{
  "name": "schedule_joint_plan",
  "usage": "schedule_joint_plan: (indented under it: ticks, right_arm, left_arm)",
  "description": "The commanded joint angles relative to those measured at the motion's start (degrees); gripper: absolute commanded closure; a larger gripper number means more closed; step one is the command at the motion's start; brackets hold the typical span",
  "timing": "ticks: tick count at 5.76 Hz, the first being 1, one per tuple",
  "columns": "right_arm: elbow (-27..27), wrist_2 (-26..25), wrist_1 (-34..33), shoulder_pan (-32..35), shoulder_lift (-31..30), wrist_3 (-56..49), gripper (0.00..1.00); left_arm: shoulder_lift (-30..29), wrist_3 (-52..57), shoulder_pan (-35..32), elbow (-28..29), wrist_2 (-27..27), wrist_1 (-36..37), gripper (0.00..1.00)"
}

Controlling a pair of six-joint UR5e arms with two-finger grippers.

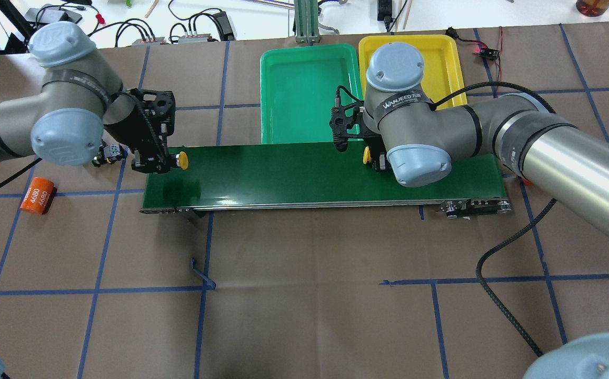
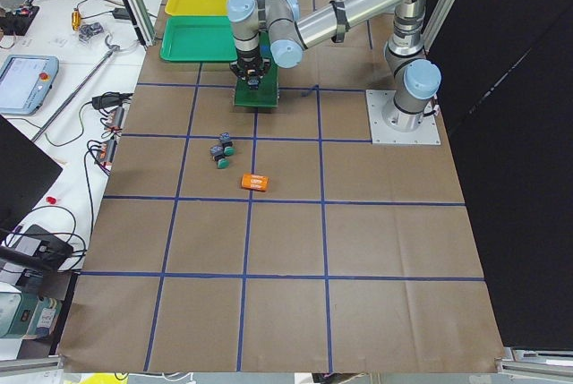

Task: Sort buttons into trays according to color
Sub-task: 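Drop yellow button in yellow tray with right while left places its button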

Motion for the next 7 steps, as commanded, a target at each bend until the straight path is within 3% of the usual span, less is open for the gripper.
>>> schedule_joint_plan:
  ticks: [1,2,3,4,5,6,7]
  right_arm:
    - [-2.9,0.1,-0.9,-2.4,-0.8,-8.4,0.93]
    - [-7.3,-0.1,-1.1,-3.4,1.5,-13.3,0.93]
    - [-12.7,0.1,-1.4,-6.3,5.8,-17.2,0.92]
    - [-16.0,0.0,-1.6,-8.5,10.4,-22.2,0.87]
    - [-15.9,0.2,-1.5,-9.1,12.0,-21.8,0.33]
    - [-16.1,0.5,-1.2,-9.1,11.6,-21.2,0.00]
    - [-16.8,0.4,-0.8,-9.1,10.8,-21.1,0.00]
  left_arm:
    - [-0.2,-1.6,-1.8,-3.4,0.2,4.7,0.84]
    - [-0.3,-1.8,-1.7,-3.6,0.2,4.3,0.09]
    - [0.1,-3.0,-1.6,-2.7,0.4,4.2,0.02]
    - [0.1,-8.2,0.0,-1.1,0.6,4.2,0.02]
    - [-0.8,-8.3,3.3,1.9,0.6,3.9,0.02]
    - [-3.3,-7.8,6.3,5.5,0.5,1.9,0.02]
    - [-8.0,-7.5,8.5,9.8,0.3,1.9,0.02]
